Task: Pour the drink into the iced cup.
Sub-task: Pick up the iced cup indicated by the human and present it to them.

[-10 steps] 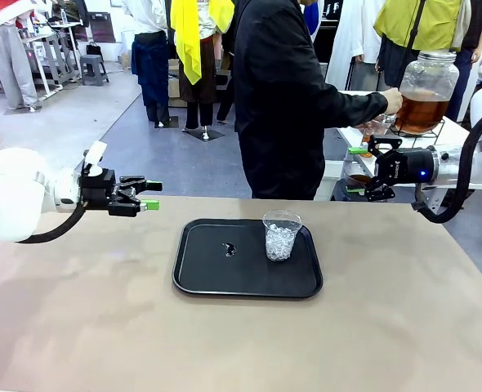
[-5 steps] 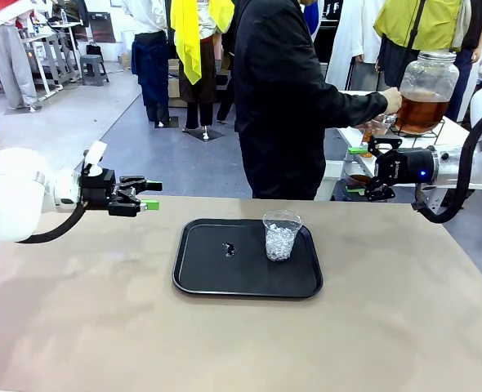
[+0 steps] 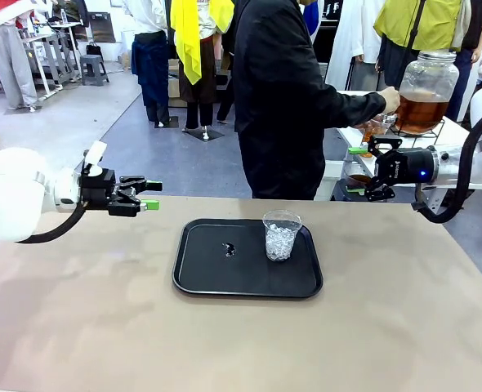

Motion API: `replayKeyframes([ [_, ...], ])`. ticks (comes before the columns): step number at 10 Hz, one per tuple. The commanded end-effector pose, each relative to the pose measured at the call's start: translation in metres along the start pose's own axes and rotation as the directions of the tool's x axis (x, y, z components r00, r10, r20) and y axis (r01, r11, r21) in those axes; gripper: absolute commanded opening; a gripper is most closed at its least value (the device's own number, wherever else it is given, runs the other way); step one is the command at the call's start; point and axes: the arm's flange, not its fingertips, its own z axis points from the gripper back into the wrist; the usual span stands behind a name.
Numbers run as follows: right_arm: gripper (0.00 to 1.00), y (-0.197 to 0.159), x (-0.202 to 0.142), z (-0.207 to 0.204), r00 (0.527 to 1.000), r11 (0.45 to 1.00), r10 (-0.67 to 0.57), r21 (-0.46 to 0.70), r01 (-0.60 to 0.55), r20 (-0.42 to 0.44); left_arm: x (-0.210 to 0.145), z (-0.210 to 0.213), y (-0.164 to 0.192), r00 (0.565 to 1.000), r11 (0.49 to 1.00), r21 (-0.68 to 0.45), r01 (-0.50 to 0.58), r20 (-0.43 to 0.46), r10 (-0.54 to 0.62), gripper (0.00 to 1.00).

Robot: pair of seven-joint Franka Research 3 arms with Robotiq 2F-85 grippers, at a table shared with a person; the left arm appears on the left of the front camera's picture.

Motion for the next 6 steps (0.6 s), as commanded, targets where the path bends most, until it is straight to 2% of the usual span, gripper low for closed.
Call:
replayKeyframes([
  [1,1.00,0.0020,-0.0003,0.0000,1.000,1.000,0.005,-0.008,-0.005,0.010,0.0018,-0.0008,0.0014,1.000,1.000,0.004,-0.010,-0.005,0.010,1.00],
  [6,1.00,0.0020,-0.0003,0.0000,1.000,1.000,0.005,-0.008,-0.005,0.010,0.0018,-0.0008,0.0014,1.000,1.000,0.004,-0.010,-0.005,0.010,1.00],
])
